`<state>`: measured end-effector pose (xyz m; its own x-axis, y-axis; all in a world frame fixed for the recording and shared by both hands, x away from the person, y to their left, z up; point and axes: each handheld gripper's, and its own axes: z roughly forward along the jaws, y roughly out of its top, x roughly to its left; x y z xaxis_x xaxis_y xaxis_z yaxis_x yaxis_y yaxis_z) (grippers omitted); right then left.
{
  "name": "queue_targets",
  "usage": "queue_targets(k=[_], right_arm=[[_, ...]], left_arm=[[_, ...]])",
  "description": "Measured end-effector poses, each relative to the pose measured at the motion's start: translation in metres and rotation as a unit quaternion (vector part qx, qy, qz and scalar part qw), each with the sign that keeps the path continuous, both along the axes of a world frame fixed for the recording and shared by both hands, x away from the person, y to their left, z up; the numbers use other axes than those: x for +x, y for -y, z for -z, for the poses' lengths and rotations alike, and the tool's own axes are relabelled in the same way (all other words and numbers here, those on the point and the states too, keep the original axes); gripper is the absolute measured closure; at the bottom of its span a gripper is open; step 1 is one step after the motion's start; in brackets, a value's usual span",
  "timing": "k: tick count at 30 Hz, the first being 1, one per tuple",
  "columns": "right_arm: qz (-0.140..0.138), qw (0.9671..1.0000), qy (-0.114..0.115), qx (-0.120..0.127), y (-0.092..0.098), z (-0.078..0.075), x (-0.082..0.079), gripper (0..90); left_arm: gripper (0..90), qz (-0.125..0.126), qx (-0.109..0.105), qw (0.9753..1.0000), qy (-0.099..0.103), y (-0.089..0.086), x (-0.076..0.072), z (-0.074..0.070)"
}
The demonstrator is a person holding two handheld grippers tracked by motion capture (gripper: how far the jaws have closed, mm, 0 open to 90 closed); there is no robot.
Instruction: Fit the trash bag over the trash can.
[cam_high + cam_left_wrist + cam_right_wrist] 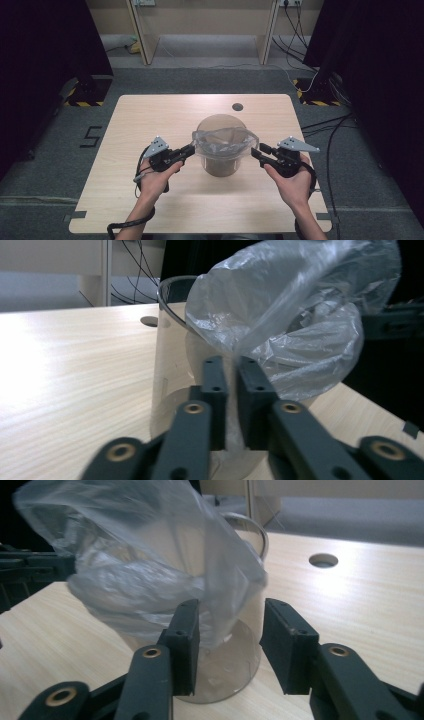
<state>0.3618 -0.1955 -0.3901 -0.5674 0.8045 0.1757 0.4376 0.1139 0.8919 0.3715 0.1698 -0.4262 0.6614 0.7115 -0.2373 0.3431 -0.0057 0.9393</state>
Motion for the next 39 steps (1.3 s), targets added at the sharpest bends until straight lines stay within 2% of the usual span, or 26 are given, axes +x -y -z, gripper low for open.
queue_targets(k=[6, 7, 8, 10, 15, 17, 23, 27, 32, 36, 39], right_arm=[[-0.006, 0.9997, 0.022, 0.001, -0.001, -0.016, -0.008, 54.4], [-0.002, 0.9996, 0.028, 0.001, -0.001, -0.020, -0.008, 54.7], [-0.002, 0.9996, 0.028, 0.001, -0.001, -0.020, -0.008, 54.7], [-0.002, 0.9996, 0.029, 0.000, -0.001, -0.022, -0.006, 56.8], [0.001, 0.9995, 0.030, -0.006, -0.001, -0.022, -0.001, 69.4], [0.005, 0.9995, 0.028, -0.011, -0.002, -0.021, 0.000, 78.3], [0.005, 0.9996, 0.023, -0.017, -0.005, -0.019, 0.002, 83.3], [0.009, 0.9996, 0.024, -0.014, -0.006, -0.018, 0.002, 83.3], [0.012, 0.9995, 0.023, -0.015, -0.006, -0.018, 0.004, 83.3], [0.014, 0.9996, 0.020, -0.016, -0.007, -0.017, 0.006, 83.5], [0.012, 0.9996, 0.019, -0.016, -0.009, -0.016, 0.007, 83.5]], left_arm=[[70.7, -0.005, 0.004, 0.9997, 0.023, -0.004, -0.007, -0.012], [62.6, -0.009, 0.006, 0.9995, 0.028, -0.004, -0.008, -0.014], [62.6, -0.013, 0.008, 0.9994, 0.032, -0.005, -0.008, -0.015], [54.5, -0.014, 0.010, 0.9993, 0.032, -0.006, -0.009, -0.018], [47.5, -0.007, 0.007, 0.9993, 0.035, -0.011, -0.013, -0.019], [45.4, 0.000, 0.007, 0.9994, 0.034, -0.012, -0.015, -0.019], [42.2, 0.020, 0.015, 0.9990, 0.038, -0.010, -0.023, -0.024], [41.9, 0.027, 0.009, 0.9983, 0.050, -0.007, -0.027, -0.033], [46.3, 0.025, 0.008, 0.9977, 0.062, 0.002, -0.018, -0.042], [57.1, 0.023, 0.018, 0.9979, 0.058, 0.013, -0.009, -0.040], [69.2, 0.021, 0.020, 0.9983, 0.051, 0.017, -0.005, -0.036]])
